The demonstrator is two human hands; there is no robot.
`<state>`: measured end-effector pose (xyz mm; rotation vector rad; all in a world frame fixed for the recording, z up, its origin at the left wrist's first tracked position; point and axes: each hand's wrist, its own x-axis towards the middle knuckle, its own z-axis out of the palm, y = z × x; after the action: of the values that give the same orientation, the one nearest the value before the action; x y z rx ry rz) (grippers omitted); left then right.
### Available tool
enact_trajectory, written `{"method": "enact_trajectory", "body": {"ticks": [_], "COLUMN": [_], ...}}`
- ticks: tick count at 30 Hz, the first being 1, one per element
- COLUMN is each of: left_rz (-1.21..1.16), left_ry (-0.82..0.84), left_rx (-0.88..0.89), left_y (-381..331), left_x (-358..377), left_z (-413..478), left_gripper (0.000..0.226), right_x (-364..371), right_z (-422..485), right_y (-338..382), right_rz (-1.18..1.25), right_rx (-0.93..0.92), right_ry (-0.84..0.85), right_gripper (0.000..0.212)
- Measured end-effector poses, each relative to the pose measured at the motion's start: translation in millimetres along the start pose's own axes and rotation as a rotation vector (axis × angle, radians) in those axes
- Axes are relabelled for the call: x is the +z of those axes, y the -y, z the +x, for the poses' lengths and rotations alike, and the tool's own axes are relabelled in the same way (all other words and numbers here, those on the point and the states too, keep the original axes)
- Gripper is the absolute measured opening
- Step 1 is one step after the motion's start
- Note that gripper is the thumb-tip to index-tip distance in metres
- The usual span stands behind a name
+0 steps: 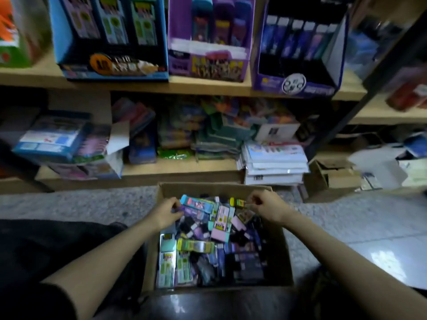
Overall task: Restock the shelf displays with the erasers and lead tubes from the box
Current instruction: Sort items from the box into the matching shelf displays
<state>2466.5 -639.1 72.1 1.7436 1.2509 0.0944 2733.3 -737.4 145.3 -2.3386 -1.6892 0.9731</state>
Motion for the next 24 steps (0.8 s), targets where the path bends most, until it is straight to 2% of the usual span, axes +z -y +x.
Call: {"method": "enact_trajectory", "body": {"ticks": [2,6,8,10,13,17,20,24], "left_rz": [-0.034,0.033,0.128,0.375,0.58,0.751,0.777,0.733], "left_ry": [-0.044,-0.122,-0.205,-0.248,-0.099,0.147,0.183,0.17], "left_rx": [-0.115,-0.24,-0.188,-0.028,0.227,0.239,0.242,0.307], "left_y": [21.0,43.4,43.5,40.6,35.2,38.6,46.4,56.7], "left_x": [25.8,55.4,59.7,61.0,56.9,48.5,47.8,61.2], "left_z": [3.3,17.0,24.6,35.2,59.0,83.9,85.3,69.0], "left_gripper": [0.014,0.042,0.045,0.05,0.054,0.061,0.065,0.06], "right_x": [25.9,71.9,88.5,102.9,124.0,148.5,159.6,165.2], "right_z": [4.6,18.3,26.6,31.8,37.2,42.7,42.2,31.1], "right_y": [-25.7,-55.9,-64.5,-72.6,-83.1,-83.2,-82.7,-94.3], "right_rz": [0.049,0.174,0.215,0.21,0.231,0.28,0.164,0.076], "right_rx": [0.098,0.227,0.271,0.354,0.456,0.475,0.437,0.325], "right_ry": [0.015,0.05,0.019,-0.002,-0.035,-0.024,0.035,0.058], "right_gripper": [0.016,0.021,0.028,0.038,0.043,0.06,0.064,0.062]}}
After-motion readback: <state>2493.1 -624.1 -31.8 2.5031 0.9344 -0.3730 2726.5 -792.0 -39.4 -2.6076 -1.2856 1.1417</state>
